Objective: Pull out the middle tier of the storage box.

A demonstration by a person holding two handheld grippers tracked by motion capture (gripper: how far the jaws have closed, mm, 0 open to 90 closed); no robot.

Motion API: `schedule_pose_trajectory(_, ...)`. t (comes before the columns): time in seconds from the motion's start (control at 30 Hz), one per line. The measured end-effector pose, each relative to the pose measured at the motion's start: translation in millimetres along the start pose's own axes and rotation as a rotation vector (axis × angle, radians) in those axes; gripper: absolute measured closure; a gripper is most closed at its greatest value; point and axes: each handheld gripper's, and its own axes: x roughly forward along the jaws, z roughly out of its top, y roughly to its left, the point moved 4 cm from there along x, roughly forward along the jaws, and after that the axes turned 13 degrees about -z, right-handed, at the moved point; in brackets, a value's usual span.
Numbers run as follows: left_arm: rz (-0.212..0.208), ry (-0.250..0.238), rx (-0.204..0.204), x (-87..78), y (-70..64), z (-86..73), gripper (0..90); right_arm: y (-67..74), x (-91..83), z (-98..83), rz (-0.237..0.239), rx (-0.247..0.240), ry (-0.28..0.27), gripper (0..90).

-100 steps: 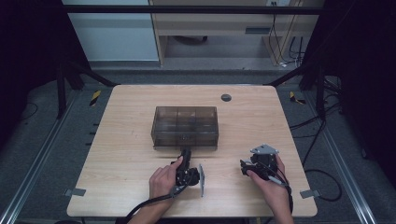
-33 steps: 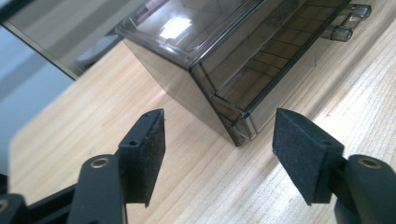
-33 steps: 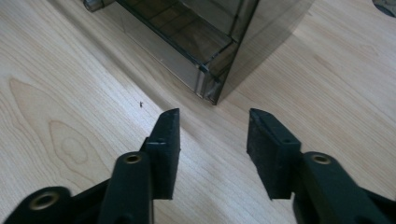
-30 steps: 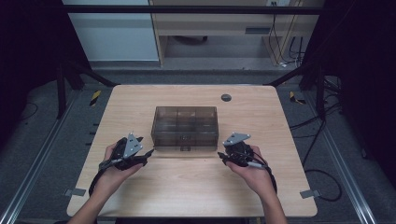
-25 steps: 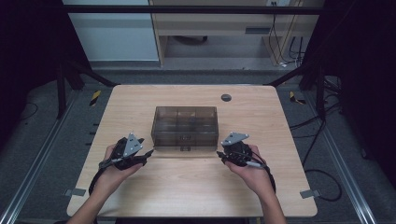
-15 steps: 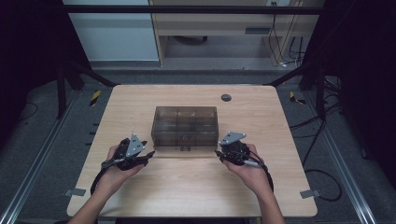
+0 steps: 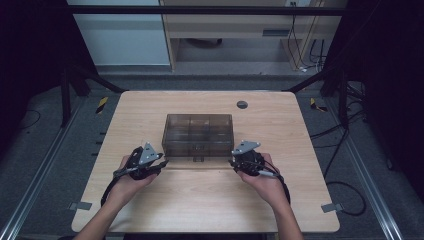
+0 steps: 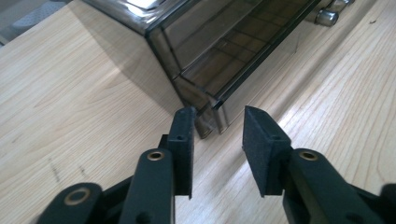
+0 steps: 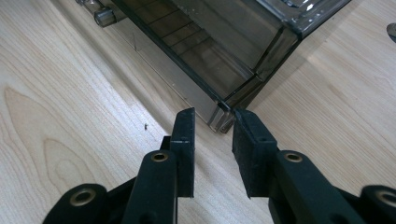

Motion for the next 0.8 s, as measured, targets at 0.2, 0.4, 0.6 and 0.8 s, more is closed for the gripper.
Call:
schedule_pose_trajectory(0.2, 0.011, 0.025, 0.008, 5.4, -0.8, 1.1, 70.2, 1.6, 2.6, 0.4, -0.004, -0.008, -0.007, 73.4)
schedule_pose_trajectory(0.4, 0.013, 0.026, -0.004, 3.8, -0.2, 1.0, 76.6, 1.2, 3.5, 0.4, -0.015, -0.013, -0.013, 78.7)
schedule_pose_trajectory(0.6, 0.007, 0.015, -0.019, 3.5, -0.1, 1.2, 78.0, 1.8, 3.5, 0.4, -0.018, -0.011, -0.016, 78.8)
schedule_pose_trajectory(0.8, 0.0, 0.024, -0.017, 2.1, -0.9, 1.4, 78.6, 2.6, 2.2, 0.5, -0.022, -0.01, -0.018, 79.0)
